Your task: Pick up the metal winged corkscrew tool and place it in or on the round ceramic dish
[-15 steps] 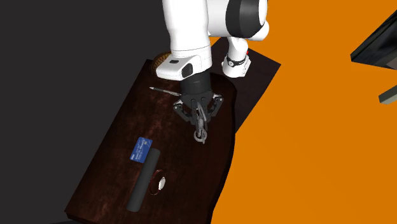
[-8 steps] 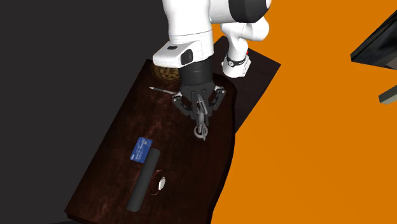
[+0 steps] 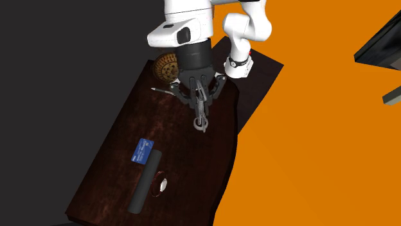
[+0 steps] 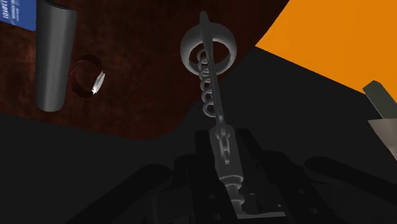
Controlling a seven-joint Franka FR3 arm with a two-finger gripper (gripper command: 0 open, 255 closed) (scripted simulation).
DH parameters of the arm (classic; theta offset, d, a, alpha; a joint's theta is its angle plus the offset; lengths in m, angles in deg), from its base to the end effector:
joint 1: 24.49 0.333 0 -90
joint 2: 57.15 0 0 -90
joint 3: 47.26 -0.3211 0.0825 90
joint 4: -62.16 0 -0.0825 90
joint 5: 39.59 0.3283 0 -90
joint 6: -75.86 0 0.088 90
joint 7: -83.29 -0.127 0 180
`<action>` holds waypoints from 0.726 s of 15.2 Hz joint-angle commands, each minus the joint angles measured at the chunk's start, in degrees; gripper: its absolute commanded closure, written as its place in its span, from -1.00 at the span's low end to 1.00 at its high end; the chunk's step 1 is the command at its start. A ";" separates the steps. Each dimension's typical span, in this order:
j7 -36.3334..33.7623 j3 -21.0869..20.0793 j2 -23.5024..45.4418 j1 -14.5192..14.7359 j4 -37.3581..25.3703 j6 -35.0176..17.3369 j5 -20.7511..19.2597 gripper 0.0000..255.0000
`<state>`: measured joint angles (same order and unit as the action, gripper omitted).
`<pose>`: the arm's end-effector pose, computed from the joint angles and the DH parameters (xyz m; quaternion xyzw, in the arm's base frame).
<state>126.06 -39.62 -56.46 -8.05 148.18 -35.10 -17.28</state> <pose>0.5299 0.1161 0.6812 -0.8767 -0.3907 -0.2528 0.1219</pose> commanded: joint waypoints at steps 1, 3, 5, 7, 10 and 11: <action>1.61 0.71 -2.68 -0.73 3.05 0.19 0.27 1.00; 3.52 1.67 -5.75 -1.61 6.32 0.67 0.50 1.00; 5.41 2.73 -8.61 -2.49 9.21 1.37 0.63 1.00; 7.28 3.87 -11.27 -3.39 11.73 2.24 0.65 1.00; 10.07 5.76 -14.90 -4.72 14.89 3.85 0.49 1.00; 10.99 6.44 -16.02 -5.16 15.79 4.45 0.39 1.00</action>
<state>135.94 -34.03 -71.36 -12.67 163.39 -31.69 -16.85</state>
